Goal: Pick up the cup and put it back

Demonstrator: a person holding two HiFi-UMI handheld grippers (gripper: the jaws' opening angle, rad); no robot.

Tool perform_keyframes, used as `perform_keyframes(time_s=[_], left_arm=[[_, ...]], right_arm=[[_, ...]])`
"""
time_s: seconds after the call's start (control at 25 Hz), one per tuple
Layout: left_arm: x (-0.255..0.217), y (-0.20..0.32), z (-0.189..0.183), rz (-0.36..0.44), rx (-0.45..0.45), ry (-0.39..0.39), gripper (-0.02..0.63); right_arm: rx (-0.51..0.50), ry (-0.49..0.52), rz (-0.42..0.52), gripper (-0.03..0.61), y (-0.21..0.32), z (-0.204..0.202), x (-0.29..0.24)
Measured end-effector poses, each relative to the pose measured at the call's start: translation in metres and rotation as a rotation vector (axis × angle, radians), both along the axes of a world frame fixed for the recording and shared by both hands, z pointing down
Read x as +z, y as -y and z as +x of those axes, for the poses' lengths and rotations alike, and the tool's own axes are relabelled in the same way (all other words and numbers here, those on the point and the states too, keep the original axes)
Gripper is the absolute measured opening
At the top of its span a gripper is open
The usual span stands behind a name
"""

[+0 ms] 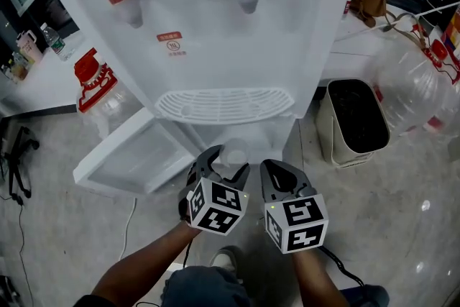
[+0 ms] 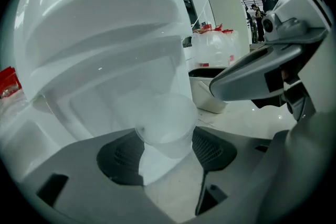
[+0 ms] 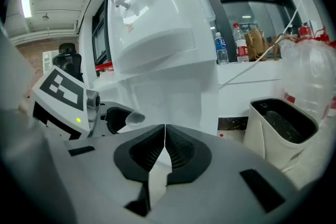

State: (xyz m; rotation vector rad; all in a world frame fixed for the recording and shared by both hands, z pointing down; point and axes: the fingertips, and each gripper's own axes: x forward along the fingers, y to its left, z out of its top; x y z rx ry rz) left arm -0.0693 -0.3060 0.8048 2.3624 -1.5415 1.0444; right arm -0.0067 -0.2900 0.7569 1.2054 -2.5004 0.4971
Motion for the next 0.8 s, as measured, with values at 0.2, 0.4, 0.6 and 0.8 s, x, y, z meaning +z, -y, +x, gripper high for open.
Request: perform_keyframes(time_s=[0.2,0.4,0.6,0.8], left_arm=[[0.031,0.017,-0.001,-0.001,-0.017,-0.005,0.291],[0.057,0.036,0.000,0.015,-0.038,-0.024,0.291],[0.081,0.056,-0.006,0.032,-0.044,-0.019,0.290],[0.104,0.071,-0.013,0.028,-0.064,-0.039,0.291]], right_arm=[[0.012,0.012,-0.005,0.021,0.008,-0.001,0.022],[0.017,0.013,-0.006,0.021,0.012,-0.002,0.040],[0.025,0.012,-0.009,0.021,0.016,-0.002,0.059],[0.026,-0.004,-0.010,0.021,0.022,-0.004,0.073]])
